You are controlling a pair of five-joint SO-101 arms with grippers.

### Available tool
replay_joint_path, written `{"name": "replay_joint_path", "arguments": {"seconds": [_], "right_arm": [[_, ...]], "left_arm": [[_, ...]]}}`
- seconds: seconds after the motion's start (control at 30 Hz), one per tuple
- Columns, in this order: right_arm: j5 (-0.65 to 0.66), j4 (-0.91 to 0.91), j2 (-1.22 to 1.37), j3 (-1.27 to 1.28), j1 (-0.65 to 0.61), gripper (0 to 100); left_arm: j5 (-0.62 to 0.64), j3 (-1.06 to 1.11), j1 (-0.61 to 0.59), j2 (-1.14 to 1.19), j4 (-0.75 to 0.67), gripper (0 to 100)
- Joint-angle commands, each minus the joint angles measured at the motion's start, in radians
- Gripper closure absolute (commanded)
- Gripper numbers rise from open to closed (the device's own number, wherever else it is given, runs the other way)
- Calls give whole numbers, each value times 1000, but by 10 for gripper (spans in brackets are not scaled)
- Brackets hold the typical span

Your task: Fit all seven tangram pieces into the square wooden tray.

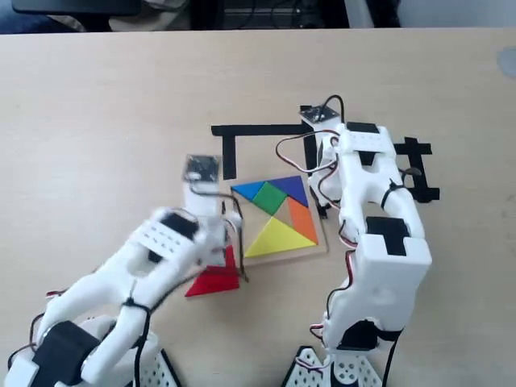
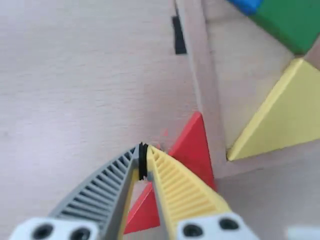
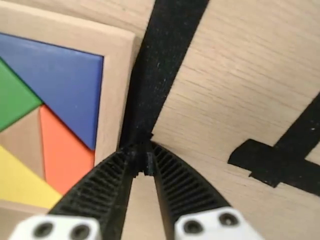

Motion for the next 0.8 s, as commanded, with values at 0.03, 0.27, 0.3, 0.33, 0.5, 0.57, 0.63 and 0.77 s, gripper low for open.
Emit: {"name": "replay_joint_path", "arguments": {"seconds": [0.03, 0.27, 0.3, 0.33, 0.5, 0.57, 0.63, 0.77], "right_arm": [[17, 9, 2, -7, -38, 988], [14, 9, 2, -5, -37, 988], [12, 9, 2, -5, -37, 988], [12, 9, 2, -5, -37, 988], [12, 9, 2, -5, -37, 988], [12, 9, 2, -5, -37, 988], [12, 9, 2, -5, -31, 988], [12, 9, -1, -7, -8, 988]], "left_arm": [[-213, -263, -64, -63, 351, 971], [-525, -325, -67, -101, 526, 971], [-542, -312, -65, -106, 525, 971], [-588, -300, -61, -106, 526, 971], [-865, -113, 42, -107, 440, 971], [-868, -10, 56, -107, 331, 971], [-865, 87, 62, -107, 227, 971], [-793, 197, 68, -107, 94, 972]]}}
